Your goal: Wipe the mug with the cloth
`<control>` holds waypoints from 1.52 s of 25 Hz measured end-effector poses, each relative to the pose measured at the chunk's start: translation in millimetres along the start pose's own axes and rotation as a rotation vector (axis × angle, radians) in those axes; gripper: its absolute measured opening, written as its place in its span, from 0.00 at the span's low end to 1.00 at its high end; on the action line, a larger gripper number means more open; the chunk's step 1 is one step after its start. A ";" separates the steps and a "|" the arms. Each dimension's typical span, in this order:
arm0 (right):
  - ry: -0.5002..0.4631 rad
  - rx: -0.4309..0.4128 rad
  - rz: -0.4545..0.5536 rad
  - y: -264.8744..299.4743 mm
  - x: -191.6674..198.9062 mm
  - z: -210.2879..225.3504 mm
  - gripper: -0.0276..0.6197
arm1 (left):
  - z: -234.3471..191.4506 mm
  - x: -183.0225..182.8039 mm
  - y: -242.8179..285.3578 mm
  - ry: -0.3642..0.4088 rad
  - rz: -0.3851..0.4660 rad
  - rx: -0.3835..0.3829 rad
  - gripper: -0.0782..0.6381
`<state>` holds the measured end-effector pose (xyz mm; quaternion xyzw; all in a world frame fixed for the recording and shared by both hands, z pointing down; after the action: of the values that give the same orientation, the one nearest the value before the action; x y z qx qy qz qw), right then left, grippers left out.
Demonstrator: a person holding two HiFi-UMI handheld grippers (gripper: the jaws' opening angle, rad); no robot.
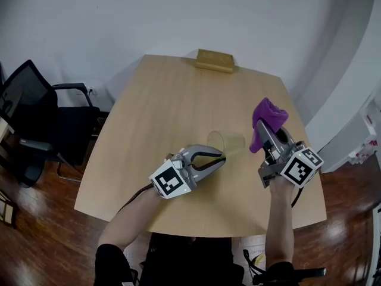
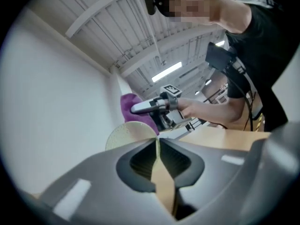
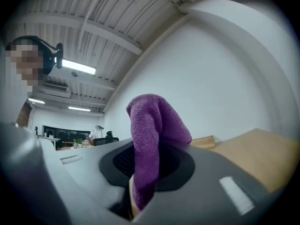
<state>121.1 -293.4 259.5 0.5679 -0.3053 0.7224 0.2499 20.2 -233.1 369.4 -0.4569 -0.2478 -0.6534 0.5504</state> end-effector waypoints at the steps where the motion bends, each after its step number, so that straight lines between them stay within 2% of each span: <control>1: 0.027 0.002 -0.023 -0.4 6.4 5.9 0.13 | 1.8 0.4 0.2 0.030 -0.014 0.007 0.17; 5: 0.130 -0.080 -0.133 13.4 47.2 -5.6 0.13 | 11.6 -0.3 3.9 0.077 -0.041 0.034 0.17; 7: 0.143 -0.109 -0.146 19.2 58.2 -20.0 0.13 | 17.2 6.1 3.9 0.116 -0.067 0.048 0.17; 11: 0.095 -0.176 -0.133 27.8 55.8 -59.8 0.13 | 18.4 13.4 3.6 0.134 -0.108 0.065 0.17; 14: 0.028 -0.304 -0.152 35.0 53.2 -101.4 0.13 | 14.7 17.6 3.0 0.145 -0.125 0.057 0.18; 16: 0.023 -0.369 -0.124 31.9 41.5 -112.9 0.13 | 13.5 16.4 2.8 0.149 -0.121 0.054 0.17; 18: 0.013 -0.314 -0.068 23.4 22.3 -93.7 0.13 | 14.4 13.5 2.1 0.158 -0.109 0.055 0.17; 20: 0.006 -0.179 -0.033 13.1 7.2 -53.1 0.13 | 15.5 10.9 1.0 0.170 -0.093 0.055 0.17; 22: 0.023 -0.073 -0.040 5.5 3.4 -14.0 0.13 | 16.2 7.8 0.8 0.185 -0.086 0.058 0.17; 24: 0.055 -0.039 -0.088 3.5 14.0 8.5 0.13 | 17.9 6.0 1.5 0.205 -0.091 0.067 0.17; 28: 0.179 -0.128 -0.201 16.5 56.3 1.7 0.13 | 24.9 11.0 2.7 0.275 -0.123 0.100 0.17; 30: 0.192 -0.169 -0.230 23.3 68.1 -13.4 0.13 | 28.4 17.0 1.8 0.314 -0.151 0.115 0.17; 33: 0.158 -0.211 -0.239 26.9 66.8 -38.1 0.13 | 31.4 22.2 0.9 0.322 -0.174 0.130 0.17; 38: 0.034 -0.319 -0.275 37.5 62.7 -95.5 0.13 | 31.0 28.7 0.4 0.335 -0.203 0.148 0.19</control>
<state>16.3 -249.1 298.5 0.5454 -0.3311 0.6334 0.4378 31.3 -221.7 408.5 -0.2731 -0.2448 -0.7524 0.5472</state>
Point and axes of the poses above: the fingertips, and each gripper's own axes: y forward along the fingers, z to its right, x out of its underside, the point moved 2 cm from there along -y, backward along the fingers, and after that the axes turned 2 degrees about -x, right-handed, at the moved point
